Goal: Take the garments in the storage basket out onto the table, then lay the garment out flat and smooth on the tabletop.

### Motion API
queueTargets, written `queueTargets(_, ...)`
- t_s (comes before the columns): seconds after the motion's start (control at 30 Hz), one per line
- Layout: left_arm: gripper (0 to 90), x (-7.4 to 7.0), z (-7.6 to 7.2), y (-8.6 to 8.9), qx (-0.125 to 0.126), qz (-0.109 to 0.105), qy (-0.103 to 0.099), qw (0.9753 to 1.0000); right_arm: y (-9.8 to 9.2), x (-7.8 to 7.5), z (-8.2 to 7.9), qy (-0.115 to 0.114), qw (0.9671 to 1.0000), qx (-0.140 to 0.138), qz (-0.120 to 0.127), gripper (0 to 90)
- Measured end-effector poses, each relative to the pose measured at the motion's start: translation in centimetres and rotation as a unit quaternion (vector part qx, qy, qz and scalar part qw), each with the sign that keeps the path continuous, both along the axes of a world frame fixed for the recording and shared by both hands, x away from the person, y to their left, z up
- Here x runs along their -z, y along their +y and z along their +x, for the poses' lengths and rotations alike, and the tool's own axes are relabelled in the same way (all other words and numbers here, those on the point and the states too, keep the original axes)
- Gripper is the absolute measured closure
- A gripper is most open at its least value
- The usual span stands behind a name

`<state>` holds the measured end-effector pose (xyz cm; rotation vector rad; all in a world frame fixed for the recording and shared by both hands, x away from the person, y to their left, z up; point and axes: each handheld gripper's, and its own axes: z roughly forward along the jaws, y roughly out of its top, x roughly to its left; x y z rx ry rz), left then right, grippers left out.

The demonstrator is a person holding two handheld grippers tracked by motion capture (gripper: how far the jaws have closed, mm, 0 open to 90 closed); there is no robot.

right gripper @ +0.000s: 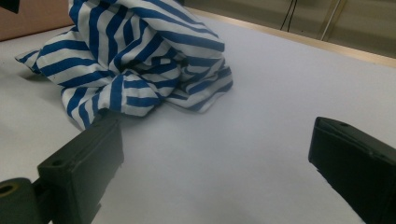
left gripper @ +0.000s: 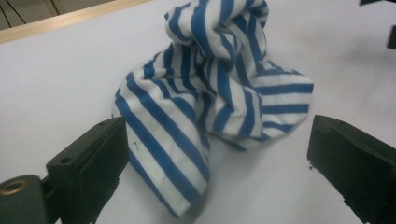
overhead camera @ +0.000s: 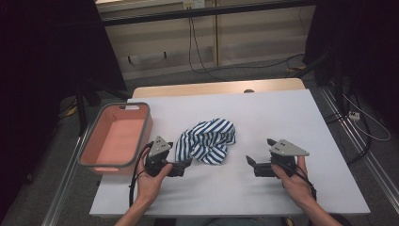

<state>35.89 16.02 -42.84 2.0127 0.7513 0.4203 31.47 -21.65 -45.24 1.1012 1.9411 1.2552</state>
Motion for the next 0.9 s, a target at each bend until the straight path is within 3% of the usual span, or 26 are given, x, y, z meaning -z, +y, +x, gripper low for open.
queueTargets(0.07, 5.8, 0.3, -0.2, 0.3, -0.001, 0.004, 0.001, 1.0000, 0.6, -0.1, 0.3, 0.002, 1.0000, -0.007, -0.005, 2.8)
queueTargets(0.27, 5.9, 0.8, 0.5, 0.8, -0.009, -0.015, 0.016, 0.9997, 1.9, -0.5, 1.3, 0.022, 0.9991, -0.025, -0.028, 1.2)
queueTargets(0.4, 5.9, 1.0, 0.6, 0.8, -0.011, 0.012, 0.004, 0.9999, 3.1, -0.7, 2.6, 0.028, 0.9988, -0.031, -0.025, 2.1)
queueTargets(0.63, 5.8, 1.9, 0.9, 0.7, -0.009, 0.025, 0.010, 0.9996, 6.3, -0.9, 4.5, 0.034, 0.9967, -0.065, -0.033, 2.3)
queueTargets(0.9, 5.1, 2.2, 0.9, 1.1, -0.017, 0.036, 0.006, 0.9992, 9.9, -1.0, 5.3, 0.030, 0.9940, -0.096, -0.043, 5.3)
